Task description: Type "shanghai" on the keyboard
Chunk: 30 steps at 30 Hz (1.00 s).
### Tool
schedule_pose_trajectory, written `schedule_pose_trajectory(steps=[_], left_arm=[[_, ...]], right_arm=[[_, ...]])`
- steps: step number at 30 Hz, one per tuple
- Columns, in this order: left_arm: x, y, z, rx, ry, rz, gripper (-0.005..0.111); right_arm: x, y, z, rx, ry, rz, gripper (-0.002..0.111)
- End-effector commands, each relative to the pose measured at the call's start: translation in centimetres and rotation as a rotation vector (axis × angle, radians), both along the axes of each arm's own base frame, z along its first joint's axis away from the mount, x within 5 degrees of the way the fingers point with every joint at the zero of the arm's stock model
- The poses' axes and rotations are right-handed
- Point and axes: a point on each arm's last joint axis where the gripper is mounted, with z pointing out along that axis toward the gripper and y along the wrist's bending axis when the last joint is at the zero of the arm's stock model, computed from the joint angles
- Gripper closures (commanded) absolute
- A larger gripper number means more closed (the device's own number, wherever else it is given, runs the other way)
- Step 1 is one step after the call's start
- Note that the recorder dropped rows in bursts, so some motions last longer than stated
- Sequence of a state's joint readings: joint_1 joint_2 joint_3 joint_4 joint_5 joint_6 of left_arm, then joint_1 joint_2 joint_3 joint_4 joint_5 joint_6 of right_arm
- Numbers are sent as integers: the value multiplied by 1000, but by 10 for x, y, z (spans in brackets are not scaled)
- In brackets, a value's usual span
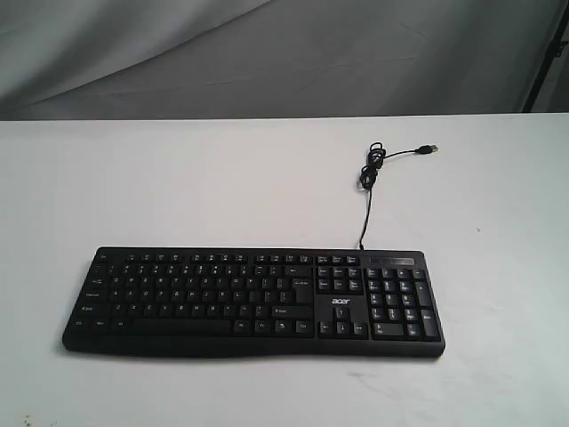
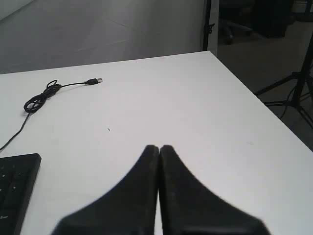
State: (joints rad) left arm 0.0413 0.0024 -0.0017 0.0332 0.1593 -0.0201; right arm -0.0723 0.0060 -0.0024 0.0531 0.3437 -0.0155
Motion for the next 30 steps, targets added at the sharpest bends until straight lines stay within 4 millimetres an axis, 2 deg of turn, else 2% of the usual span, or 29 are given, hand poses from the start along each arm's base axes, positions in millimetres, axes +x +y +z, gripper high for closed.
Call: schedule_pose_trajectory(steps=[1, 19, 26, 30], left_arm=[[0, 0, 0, -4, -6, -7, 107], [0, 0, 0, -4, -6, -7, 107], [0, 0, 0, -4, -6, -7, 107], [0, 0, 0, -4, -6, -7, 107]], right_arm=[[0, -1, 0, -12, -3, -9, 108], [0, -1, 0, -13, -9, -9, 108], [3, -2, 23, -41, -257, -20, 108], [2, -2, 27, -47, -310, -23, 108]])
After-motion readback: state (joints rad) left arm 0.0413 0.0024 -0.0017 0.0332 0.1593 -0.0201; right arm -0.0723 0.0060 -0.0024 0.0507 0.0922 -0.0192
